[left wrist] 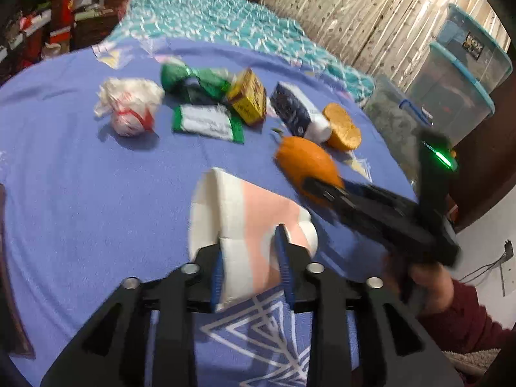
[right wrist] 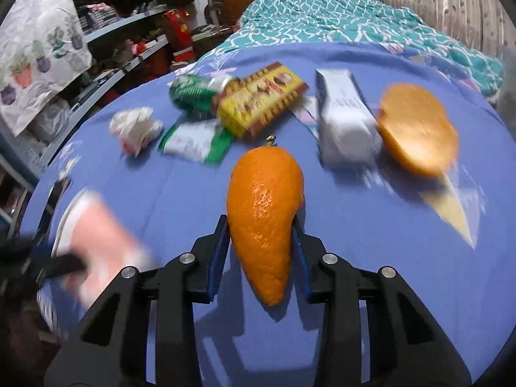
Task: Collect trash
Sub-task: 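Grasp the pink-white paper cup with the left gripper while the right gripper grasps the orange peel, then drop the paper cup and orange peel into the beige wastebasket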
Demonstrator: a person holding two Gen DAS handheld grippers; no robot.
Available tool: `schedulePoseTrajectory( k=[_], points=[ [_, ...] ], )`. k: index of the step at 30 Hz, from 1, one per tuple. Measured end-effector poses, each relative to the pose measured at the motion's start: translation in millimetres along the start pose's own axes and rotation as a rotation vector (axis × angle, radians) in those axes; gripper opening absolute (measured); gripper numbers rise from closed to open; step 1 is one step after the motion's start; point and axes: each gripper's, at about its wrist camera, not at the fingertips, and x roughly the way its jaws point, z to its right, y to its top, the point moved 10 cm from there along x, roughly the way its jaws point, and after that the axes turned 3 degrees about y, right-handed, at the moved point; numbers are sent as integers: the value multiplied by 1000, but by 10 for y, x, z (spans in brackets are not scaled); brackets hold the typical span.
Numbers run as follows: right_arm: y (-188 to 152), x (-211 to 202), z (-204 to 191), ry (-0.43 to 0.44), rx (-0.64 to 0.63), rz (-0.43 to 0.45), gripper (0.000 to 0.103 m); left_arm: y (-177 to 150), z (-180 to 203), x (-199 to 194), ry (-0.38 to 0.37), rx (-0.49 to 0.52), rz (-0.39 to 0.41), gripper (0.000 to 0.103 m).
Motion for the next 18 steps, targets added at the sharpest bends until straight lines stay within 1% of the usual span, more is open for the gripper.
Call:
schedulePoseTrajectory(
  k=[1, 3, 4, 5, 6, 7, 8, 9, 10, 11, 12, 14, 15, 16, 17, 18],
  points=[
    [-132, -132, 55, -8, 0, 10, 38, -5, 27, 40, -10, -4, -4, 33],
    [-360, -387, 193, -67, 3, 41, 38, 7, 126, 93, -36, 8, -8, 32],
    [-432, -475, 254, -92, 8, 53, 39, 18, 176, 113, -50, 17, -10, 29],
    [-532, -587, 327, -123, 17, 68, 39, 33, 252, 133, -73, 26, -13, 16],
    [-609, -672, 391, -156, 26, 83, 40, 36, 323, 148, -93, 34, -16, 10],
    [-640, -731, 451, -183, 31, 94, 45, 45, 416, 171, -104, 51, -20, 6],
    [-690, -810, 531, -226, 33, 109, 51, 50, 497, 200, -92, 75, -18, 5],
    [-716, -862, 597, -262, 33, 118, 55, 45, 583, 229, -106, 91, -21, 4],
    [-732, -903, 648, -287, 33, 124, 61, 32, 667, 251, -141, 92, -33, 2],
    [-719, -932, 697, -308, 34, 130, 69, 14, 773, 269, -192, 86, -50, 2],
    [-713, -972, 729, -313, 36, 141, 72, 7, 841, 291, -211, 87, -56, 2],
    [-712, -1035, 759, -309, 38, 164, 82, -4, 960, 298, -221, 104, -50, 2],
    [-720, -1047, 768, -308, 33, 170, 84, -16, 1004, 308, -228, 109, -50, 2],
    [-734, -1037, 776, -308, 20, 168, 84, -38, 1038, 328, -238, 107, -61, 2],
    [-761, -995, 793, -305, 9, 149, 78, -66, 1057, 359, -240, 107, -78, 2],
    [-780, -943, 761, -252, 9, 131, 67, -80, 1063, 390, -235, 107, -89, 2]
  ],
)
